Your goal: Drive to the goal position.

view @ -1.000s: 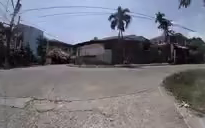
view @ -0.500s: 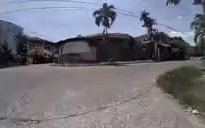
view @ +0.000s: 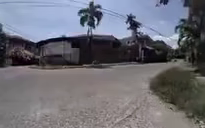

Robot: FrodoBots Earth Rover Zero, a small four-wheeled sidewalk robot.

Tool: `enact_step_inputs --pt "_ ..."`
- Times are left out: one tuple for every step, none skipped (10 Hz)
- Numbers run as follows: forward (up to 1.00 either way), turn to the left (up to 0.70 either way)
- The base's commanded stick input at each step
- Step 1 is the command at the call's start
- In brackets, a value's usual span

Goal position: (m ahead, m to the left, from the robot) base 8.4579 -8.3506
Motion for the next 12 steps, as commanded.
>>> enact_step_inputs --pt "1.00 0.00" --pt "1.00 0.00" --pt "1.00 0.00" --pt "1.00 0.00" --pt "1.00 0.00" --pt "1.00 0.00" --pt "1.00 -0.11" --pt "1.00 -0.40" --pt "1.00 -0.40" --pt "1.00 -0.40" --pt "1.00 -0.40" --pt "1.00 -0.40"
